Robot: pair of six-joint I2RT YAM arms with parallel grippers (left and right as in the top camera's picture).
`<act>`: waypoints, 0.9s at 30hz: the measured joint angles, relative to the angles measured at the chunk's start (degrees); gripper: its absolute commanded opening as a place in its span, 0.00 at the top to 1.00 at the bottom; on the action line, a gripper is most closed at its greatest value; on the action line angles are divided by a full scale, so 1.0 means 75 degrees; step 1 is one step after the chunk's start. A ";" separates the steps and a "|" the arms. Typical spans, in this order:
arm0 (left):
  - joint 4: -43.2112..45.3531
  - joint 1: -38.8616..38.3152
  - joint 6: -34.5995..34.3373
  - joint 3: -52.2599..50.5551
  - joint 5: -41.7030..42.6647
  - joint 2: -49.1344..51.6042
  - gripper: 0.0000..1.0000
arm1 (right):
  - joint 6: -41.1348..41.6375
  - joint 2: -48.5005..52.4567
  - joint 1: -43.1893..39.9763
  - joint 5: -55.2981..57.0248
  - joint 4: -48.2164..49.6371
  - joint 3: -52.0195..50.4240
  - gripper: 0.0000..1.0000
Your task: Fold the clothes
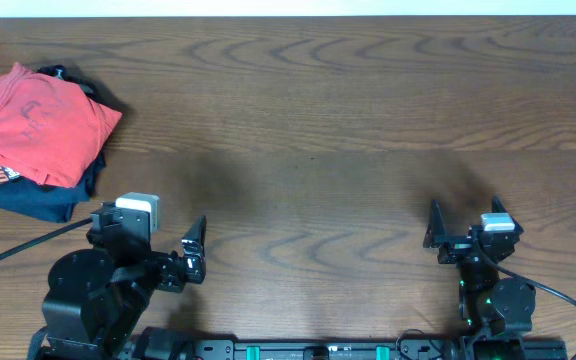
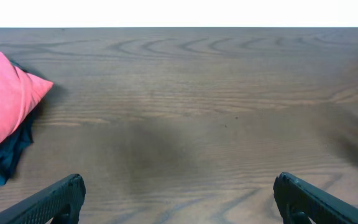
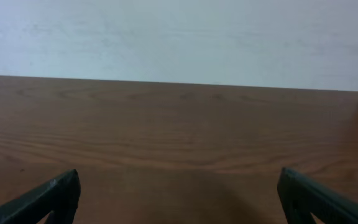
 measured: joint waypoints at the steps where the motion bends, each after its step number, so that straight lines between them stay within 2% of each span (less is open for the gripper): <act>1: 0.0000 0.0000 0.0003 0.0000 0.0000 0.0000 0.02 | -0.0003 0.0000 0.0000 -0.0020 0.0000 0.0000 0.01; 27: -0.0055 0.0003 0.0096 0.0000 -0.0114 -0.0003 0.02 | -0.0026 0.0000 0.0000 -0.0055 0.0000 0.0000 0.01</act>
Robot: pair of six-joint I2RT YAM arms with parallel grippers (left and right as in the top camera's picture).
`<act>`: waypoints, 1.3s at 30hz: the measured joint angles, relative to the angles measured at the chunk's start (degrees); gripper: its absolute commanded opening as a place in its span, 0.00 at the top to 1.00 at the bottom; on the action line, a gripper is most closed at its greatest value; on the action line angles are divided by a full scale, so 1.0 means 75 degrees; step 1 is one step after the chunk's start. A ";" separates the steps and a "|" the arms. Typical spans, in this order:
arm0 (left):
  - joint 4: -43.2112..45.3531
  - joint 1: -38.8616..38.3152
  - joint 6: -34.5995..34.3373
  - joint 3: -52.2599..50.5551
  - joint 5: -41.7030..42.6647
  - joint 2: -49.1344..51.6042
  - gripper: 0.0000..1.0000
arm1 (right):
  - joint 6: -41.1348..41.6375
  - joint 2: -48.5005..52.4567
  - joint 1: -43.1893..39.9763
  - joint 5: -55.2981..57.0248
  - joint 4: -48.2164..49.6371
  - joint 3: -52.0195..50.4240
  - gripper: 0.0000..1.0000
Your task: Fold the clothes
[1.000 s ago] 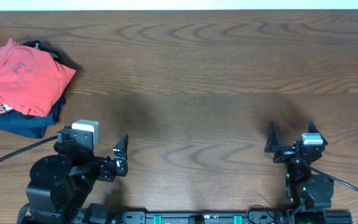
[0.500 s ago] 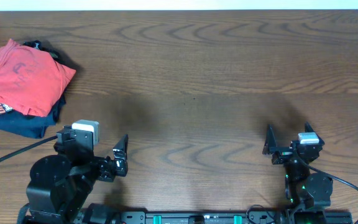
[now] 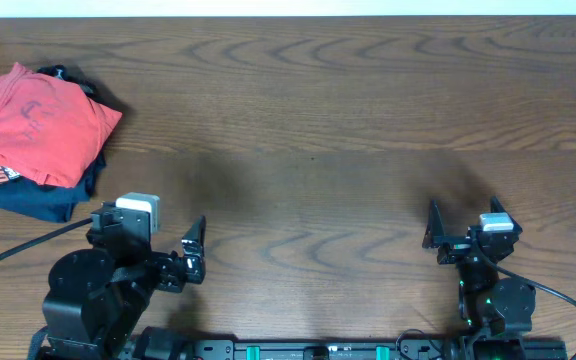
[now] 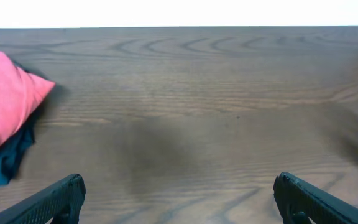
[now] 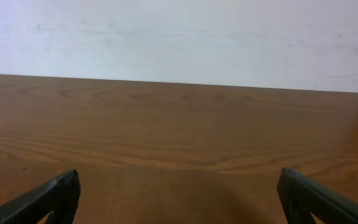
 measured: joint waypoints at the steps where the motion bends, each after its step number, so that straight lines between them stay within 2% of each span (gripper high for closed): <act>1: -0.0099 0.0006 0.0058 0.0000 -0.0079 -0.0003 0.02 | -0.0003 0.0000 0.0000 0.0000 0.0000 0.0000 0.01; 5: -0.0586 0.0198 0.0312 -0.0175 -0.0347 -0.0219 0.02 | -0.0003 0.0000 0.0000 -0.0003 0.0000 0.0000 0.01; 10: -0.0440 0.0545 0.0600 -0.1201 -0.0516 -0.1061 0.02 | -0.0003 0.0000 0.0000 -0.0009 0.0003 0.0000 0.01; 15: 0.0764 0.0720 0.0717 -0.2891 -0.0662 -0.2267 0.02 | -0.0003 0.0000 0.0000 -0.0029 0.0006 0.0000 0.01; 22: 0.3220 0.0743 0.0737 -0.4928 -0.0714 -0.3509 0.02 | -0.0003 -0.0003 0.0000 -0.0035 -0.0003 0.0000 0.01; 33: 0.7965 0.0743 0.0874 -0.7181 -0.0994 -0.3765 0.02 | -0.0003 0.0000 -0.0012 -0.0058 0.0000 0.0000 0.01; 36: 0.7877 0.0743 0.1035 -0.7361 -0.1052 -0.3768 0.02 | -0.0003 -0.0003 -0.0012 -0.0058 0.0000 0.0000 0.01; 39: 0.7283 0.0743 0.1113 -0.7356 -0.1081 -0.3777 0.02 | -0.0003 0.0000 -0.0012 -0.0058 0.0003 0.0000 0.01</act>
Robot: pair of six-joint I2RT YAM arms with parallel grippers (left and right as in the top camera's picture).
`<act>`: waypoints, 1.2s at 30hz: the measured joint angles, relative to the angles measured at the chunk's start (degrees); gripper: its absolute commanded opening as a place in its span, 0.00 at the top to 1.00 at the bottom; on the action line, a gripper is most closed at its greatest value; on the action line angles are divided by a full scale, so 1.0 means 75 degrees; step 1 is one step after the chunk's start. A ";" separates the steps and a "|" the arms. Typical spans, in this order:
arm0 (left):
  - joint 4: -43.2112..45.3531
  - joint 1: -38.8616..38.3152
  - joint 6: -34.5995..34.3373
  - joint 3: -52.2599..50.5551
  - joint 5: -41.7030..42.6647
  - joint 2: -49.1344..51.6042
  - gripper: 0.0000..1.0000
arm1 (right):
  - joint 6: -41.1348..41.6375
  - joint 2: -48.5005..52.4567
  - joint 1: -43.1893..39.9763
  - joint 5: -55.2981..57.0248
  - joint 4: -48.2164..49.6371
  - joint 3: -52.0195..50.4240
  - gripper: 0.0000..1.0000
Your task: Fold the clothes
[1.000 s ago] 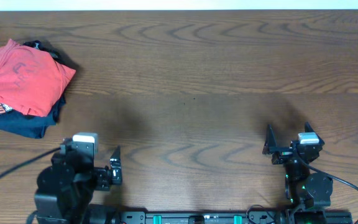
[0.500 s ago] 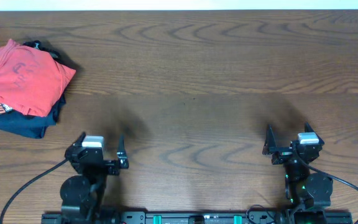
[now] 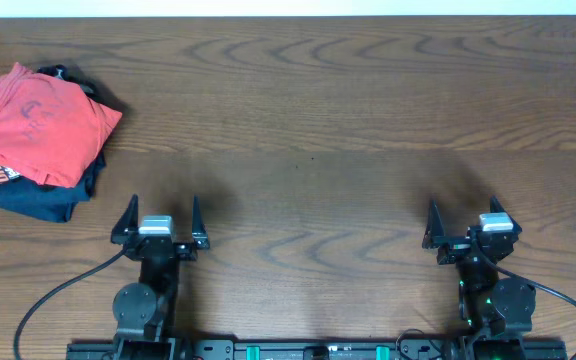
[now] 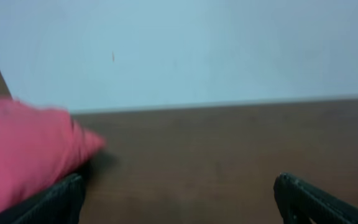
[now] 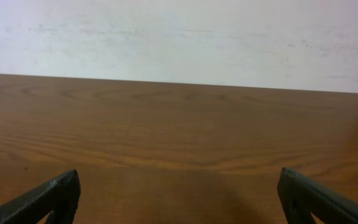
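Note:
A folded red shirt (image 3: 40,122) lies on top of a folded dark navy garment (image 3: 23,195) at the table's far left; its red corner (image 4: 30,155) shows in the left wrist view. My left gripper (image 3: 161,222) rests open near the front edge, right of the stack, with nothing between its fingers. My right gripper (image 3: 461,230) stands open at the front right, empty, facing bare wood.
The brown wooden table (image 3: 318,120) stretches across the view, with a pale wall (image 5: 179,37) beyond its far edge. Cables run from both arm bases at the front edge.
The left arm has folded down to its base; its gripper now points straight toward the far wall instead of angling right. The right arm and the clothes have not moved.
At both earlier moments the left arm was raised and turned at the front left with its gripper open, the clothes stacked at far left, the right arm parked. Now the left arm sits parked too, gripper open.

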 measured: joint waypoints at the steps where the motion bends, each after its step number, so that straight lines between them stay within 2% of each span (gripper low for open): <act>1: -0.0391 0.0000 0.0000 -0.0003 0.0000 0.0000 0.02 | 0.0000 -0.0003 0.0000 0.0000 -0.0006 0.0000 0.01; 36: -0.0627 0.0000 0.0000 0.0108 0.0029 0.0020 0.02 | -0.0003 -0.0003 0.0000 -0.0003 -0.0003 0.0000 0.01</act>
